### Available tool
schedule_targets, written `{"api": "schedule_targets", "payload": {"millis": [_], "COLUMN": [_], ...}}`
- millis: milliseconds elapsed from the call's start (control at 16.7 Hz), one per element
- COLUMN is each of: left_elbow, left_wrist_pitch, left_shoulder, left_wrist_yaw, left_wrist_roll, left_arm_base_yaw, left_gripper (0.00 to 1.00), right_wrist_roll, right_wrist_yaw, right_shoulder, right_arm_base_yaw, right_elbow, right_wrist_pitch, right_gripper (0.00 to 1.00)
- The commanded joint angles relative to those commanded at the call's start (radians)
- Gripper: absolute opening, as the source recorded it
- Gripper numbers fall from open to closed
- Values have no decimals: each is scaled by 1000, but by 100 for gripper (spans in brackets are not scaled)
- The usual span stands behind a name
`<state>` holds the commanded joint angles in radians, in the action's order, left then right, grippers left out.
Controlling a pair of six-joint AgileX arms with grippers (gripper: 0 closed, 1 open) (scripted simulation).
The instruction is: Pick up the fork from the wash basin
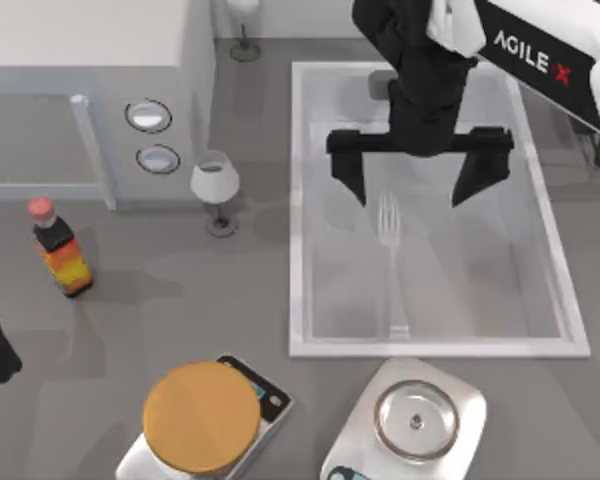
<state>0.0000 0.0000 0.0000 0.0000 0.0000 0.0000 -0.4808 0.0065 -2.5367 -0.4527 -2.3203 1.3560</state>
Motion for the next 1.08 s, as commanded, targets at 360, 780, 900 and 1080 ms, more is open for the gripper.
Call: {"api": "schedule_targets", "payload": {"millis": [360,780,900,1080], "left_elbow": [0,0,0,0], "left_wrist_pitch": [0,0,0,0], "left_shoulder": [0,0,0,0], "left_wrist_yaw": [0,0,0,0], "left_wrist_roll": [0,0,0,0], "left_arm_base_yaw": [0,0,0,0], "left_gripper": [100,100,100,100], "right_wrist_roll": [-1,-3,-3,-3], "right_wrist_yaw": [1,3,3,3], "right_shoulder": [-77,-163,-163,-163], "right_arm_base_yaw": [-3,-7,-7,-7], "right_elbow": [142,277,277,277], "right_wrist_pitch": [-231,-442,-442,-442], "right_gripper": [100,100,100,85]}}
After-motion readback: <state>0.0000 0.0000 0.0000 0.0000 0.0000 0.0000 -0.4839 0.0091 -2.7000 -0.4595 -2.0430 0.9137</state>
